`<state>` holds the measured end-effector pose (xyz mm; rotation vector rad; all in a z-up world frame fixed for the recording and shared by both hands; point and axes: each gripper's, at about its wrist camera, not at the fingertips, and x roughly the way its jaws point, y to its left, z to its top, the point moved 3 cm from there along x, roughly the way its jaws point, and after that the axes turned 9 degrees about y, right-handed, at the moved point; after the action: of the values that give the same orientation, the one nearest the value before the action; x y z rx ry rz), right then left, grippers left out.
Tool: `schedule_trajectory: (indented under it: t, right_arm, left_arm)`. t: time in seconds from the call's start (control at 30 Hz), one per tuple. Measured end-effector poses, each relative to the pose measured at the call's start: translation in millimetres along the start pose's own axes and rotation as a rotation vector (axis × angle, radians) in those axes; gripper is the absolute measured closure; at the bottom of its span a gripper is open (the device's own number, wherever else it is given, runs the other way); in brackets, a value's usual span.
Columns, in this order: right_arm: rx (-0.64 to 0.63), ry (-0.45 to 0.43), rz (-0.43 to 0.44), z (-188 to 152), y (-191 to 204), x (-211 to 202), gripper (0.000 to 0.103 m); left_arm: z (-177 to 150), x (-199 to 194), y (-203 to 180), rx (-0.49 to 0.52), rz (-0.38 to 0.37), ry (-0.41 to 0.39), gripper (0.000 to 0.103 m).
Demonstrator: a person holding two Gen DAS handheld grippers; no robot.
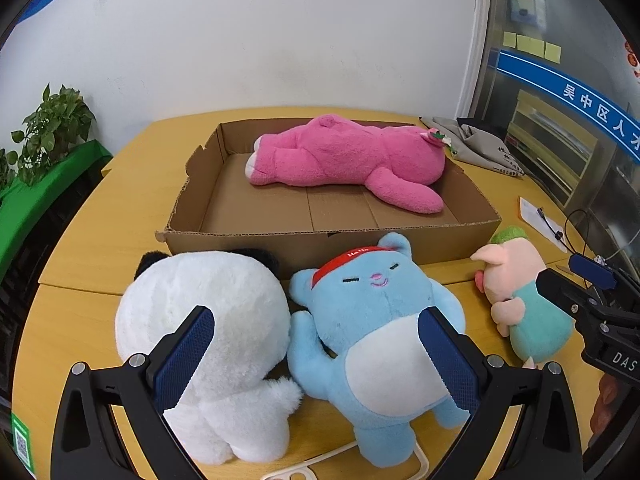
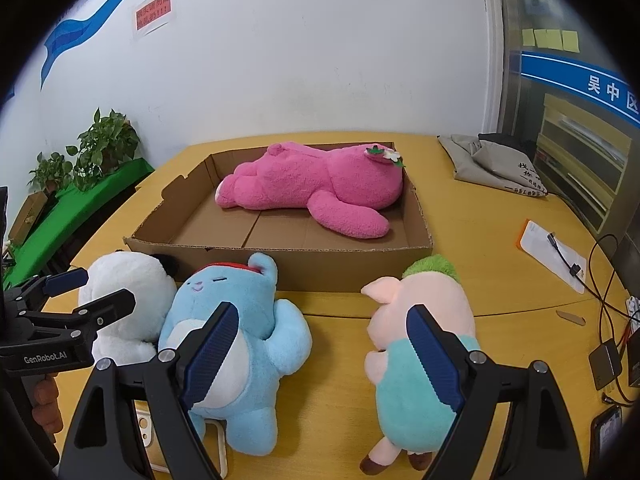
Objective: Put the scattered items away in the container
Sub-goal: 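Move both tools back toward the white panda plush on the table, then close both tools on the white panda plush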
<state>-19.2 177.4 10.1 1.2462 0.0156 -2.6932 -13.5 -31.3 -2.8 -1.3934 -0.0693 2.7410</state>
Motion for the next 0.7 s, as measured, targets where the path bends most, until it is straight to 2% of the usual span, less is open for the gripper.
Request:
schedule_trajectory:
  t: [0.27,0.47,0.57,0.7]
  right_arm:
    - [-0.009,0.012,0.009,-1.0,5.5,3.7,0.017]
    - [-0.021,0.024,0.017,0.4,17.4,8.2,0.017]
    - [-0.056,0.023,0.065,1.2,34.9,9.9,0.017]
    - [-0.153,0.035,0.196,0.5,77.7,15.1,0.017]
  left_arm:
    - [-2.3,-1.9,18.1,-0.028,-0.013,-0.005,0.0]
    - [-6.1,-5.5,53.0,-0.068,-0.03,-0.009,0.0]
    - [-8.3,-9.5,79.1,-0.093,-0.05,-0.014,0.0]
    - [-9.0,-8.2,113.7,-0.114,-0.076,-0.003,0.0]
